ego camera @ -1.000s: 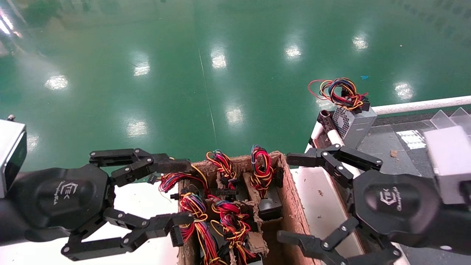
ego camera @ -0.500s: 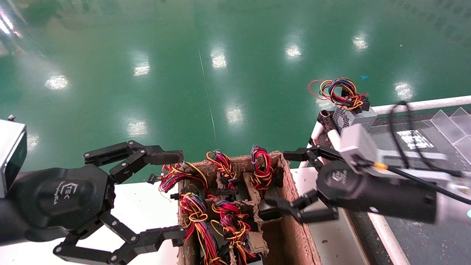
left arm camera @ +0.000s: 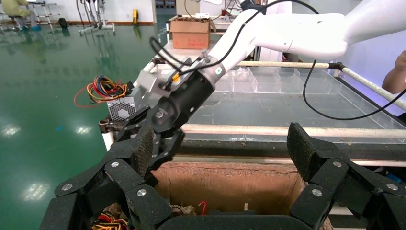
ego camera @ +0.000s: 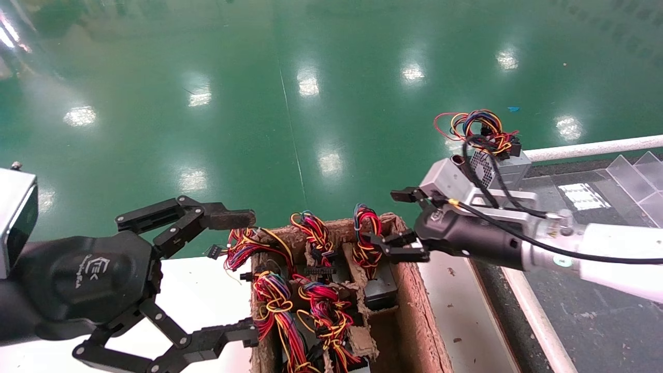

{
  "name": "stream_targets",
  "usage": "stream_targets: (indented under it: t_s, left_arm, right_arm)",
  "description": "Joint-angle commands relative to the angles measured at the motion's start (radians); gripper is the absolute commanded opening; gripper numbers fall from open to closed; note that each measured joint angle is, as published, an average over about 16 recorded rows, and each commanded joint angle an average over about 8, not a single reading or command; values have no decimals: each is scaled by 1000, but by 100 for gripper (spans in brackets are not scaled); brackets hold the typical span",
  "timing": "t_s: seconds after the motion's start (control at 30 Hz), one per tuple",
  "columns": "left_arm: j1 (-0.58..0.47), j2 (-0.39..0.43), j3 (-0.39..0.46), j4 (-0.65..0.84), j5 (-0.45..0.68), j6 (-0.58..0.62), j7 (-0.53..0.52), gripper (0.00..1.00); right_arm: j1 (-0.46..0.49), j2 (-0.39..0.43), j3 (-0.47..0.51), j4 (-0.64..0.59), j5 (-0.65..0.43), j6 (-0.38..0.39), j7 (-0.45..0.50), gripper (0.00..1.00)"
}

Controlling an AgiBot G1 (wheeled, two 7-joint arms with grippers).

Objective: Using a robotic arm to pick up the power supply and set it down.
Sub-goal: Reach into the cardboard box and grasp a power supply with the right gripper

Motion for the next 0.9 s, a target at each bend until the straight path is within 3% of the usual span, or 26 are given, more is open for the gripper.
stream_targets:
  t_s: [0.03,0.43,0.9]
  left_arm:
    - [0,0,0,0,0,0,0,100]
    - [0,0,0,0,0,0,0,100]
    - [0,0,1,0,-1,0,0,100]
  right_arm:
    - [0,-17,-9,-2,-26,27,1,0]
    - [-56,-49,-20,44,-95,152,14,0]
    - [-103,-23,-8,94,-75,167,28,0]
